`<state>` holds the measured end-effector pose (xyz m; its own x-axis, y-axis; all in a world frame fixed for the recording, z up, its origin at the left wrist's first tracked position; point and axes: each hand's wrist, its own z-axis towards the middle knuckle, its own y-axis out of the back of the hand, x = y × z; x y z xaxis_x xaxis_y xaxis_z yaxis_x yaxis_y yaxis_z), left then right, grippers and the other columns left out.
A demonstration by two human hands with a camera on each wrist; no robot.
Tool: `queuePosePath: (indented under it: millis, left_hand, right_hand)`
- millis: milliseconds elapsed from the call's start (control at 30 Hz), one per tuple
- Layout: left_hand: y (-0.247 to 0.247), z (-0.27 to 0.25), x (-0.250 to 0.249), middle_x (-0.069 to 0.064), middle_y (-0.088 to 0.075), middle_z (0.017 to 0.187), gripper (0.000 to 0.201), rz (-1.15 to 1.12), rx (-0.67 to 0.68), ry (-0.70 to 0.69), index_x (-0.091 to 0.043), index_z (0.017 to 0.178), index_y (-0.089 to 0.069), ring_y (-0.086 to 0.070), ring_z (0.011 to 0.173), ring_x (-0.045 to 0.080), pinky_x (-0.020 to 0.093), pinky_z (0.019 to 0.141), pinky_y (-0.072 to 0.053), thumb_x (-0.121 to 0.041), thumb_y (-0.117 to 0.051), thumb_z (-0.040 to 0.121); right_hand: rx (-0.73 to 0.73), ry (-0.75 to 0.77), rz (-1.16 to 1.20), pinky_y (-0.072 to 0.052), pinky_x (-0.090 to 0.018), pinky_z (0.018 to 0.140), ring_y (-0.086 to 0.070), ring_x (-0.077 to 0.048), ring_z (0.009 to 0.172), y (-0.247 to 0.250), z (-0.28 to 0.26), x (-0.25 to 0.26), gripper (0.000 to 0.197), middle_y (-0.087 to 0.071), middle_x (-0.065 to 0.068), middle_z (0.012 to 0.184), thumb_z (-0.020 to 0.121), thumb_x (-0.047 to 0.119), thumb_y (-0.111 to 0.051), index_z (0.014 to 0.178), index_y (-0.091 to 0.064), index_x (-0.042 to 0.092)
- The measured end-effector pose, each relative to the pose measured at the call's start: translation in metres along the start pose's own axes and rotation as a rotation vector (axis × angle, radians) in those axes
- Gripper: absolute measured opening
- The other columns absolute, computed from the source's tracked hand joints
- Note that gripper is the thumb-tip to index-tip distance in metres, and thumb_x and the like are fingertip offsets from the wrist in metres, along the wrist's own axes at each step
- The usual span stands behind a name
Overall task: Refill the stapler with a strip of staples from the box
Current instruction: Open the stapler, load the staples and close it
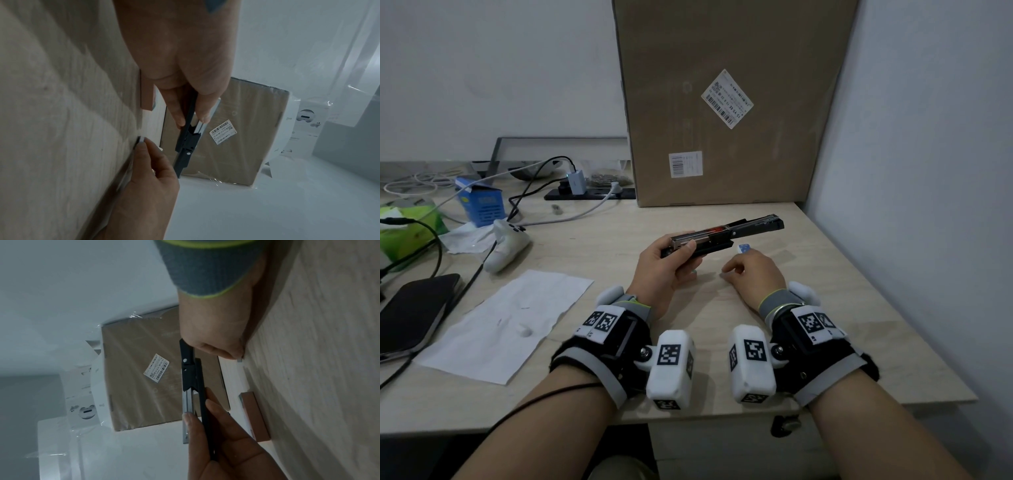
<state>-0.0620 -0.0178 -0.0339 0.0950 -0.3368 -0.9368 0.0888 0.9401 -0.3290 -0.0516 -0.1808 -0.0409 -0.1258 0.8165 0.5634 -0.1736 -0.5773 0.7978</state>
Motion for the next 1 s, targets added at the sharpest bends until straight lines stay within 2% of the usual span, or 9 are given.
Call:
queuePosePath:
  millis: [167,300,400,467,533,600,833,933,1000]
  left_hand:
    - [0.001,0.000,0.001,0.009,-0.069,0.100,0.021,-0.011,-0.005,0.006,-0.013,0.108,-0.064,-0.067,0.089,0.020,0.037,0.085,-0.053,-0.009,-0.060,0.088]
    - [0.001,0.000,0.001,0.010,-0.068,0.102,0.023,-0.012,-0.012,0.005,-0.013,0.110,-0.064,-0.067,0.088,0.020,0.041,0.085,-0.052,-0.009,-0.060,0.088]
    - [0.001,0.001,0.002,0.010,-0.067,0.101,0.023,-0.019,-0.002,0.000,-0.010,0.111,-0.063,-0.067,0.085,0.018,0.033,0.079,-0.055,-0.007,-0.059,0.088]
    - [-0.001,0.001,0.003,0.012,-0.065,0.102,0.021,-0.022,0.021,0.001,-0.006,0.109,-0.063,-0.066,0.087,0.018,0.025,0.076,-0.056,-0.004,-0.057,0.089]
    - [-0.003,0.000,0.003,0.015,-0.063,0.106,0.021,-0.019,0.069,0.012,-0.002,0.108,-0.063,-0.064,0.093,0.021,0.021,0.078,-0.057,-0.001,-0.056,0.088]
    - [-0.005,-0.002,0.004,0.017,-0.063,0.108,0.023,-0.004,0.123,0.030,0.002,0.110,-0.061,-0.061,0.100,0.024,0.022,0.083,-0.056,0.002,-0.056,0.088]
    - [-0.008,-0.006,0.006,0.015,-0.065,0.107,0.025,0.024,0.213,0.081,0.004,0.112,-0.060,-0.063,0.101,0.021,0.025,0.088,-0.055,0.002,-0.056,0.088]
    - [-0.008,-0.006,0.007,0.016,-0.065,0.107,0.027,0.011,0.224,0.098,0.005,0.114,-0.059,-0.063,0.101,0.022,0.026,0.089,-0.055,0.003,-0.055,0.087]
    - [-0.008,-0.008,0.007,0.019,-0.064,0.107,0.028,0.014,0.232,0.118,0.006,0.114,-0.059,-0.063,0.101,0.026,0.028,0.089,-0.055,0.004,-0.056,0.086]
  right_hand:
    - [0.022,0.015,0.004,-0.041,-0.030,0.075,-0.058,-0.030,0.097,0.001,0.003,-0.002,0.019,-0.060,-0.013,0.112,0.088,0.020,-0.055,0.094,-0.071,0.011]
    - [-0.146,-0.055,0.273,-0.049,-0.036,0.075,-0.063,-0.027,0.081,0.001,0.001,0.000,0.018,-0.067,-0.010,0.090,0.091,0.013,-0.046,0.088,-0.063,0.011]
    - [-0.345,-0.054,0.554,-0.049,-0.028,0.061,-0.058,-0.014,0.060,0.001,-0.002,0.003,0.016,-0.063,-0.002,0.071,0.092,0.011,-0.046,0.087,-0.061,0.014]
    - [-0.392,-0.009,0.663,-0.047,-0.019,0.054,-0.057,-0.008,0.059,0.003,-0.004,0.005,0.018,-0.062,0.002,0.070,0.093,0.010,-0.045,0.095,-0.061,0.017]
    - [-0.410,0.031,0.764,-0.047,-0.015,0.052,-0.058,-0.005,0.059,0.005,-0.004,0.008,0.022,-0.063,0.002,0.070,0.092,0.009,-0.046,0.089,-0.062,0.023]
    - [-0.407,0.057,0.847,-0.049,-0.015,0.054,-0.060,-0.002,0.059,0.007,-0.005,0.010,0.025,-0.065,0.001,0.071,0.092,0.009,-0.047,0.083,-0.064,0.025]
    - [-0.324,0.031,1.012,-0.054,-0.017,0.070,-0.068,-0.009,0.074,0.006,-0.005,0.015,0.013,-0.069,-0.004,0.080,0.088,0.007,-0.057,0.093,-0.068,0.011]
    - [-0.270,0.031,0.965,-0.054,-0.026,0.083,-0.069,-0.019,0.088,0.005,-0.007,0.014,0.018,-0.072,-0.014,0.094,0.079,0.007,-0.068,0.094,-0.070,0.017]
    - [-0.245,0.050,0.956,-0.055,-0.027,0.083,-0.070,-0.019,0.086,0.005,-0.009,0.016,0.018,-0.072,-0.012,0.090,0.079,0.005,-0.067,0.091,-0.069,0.018]
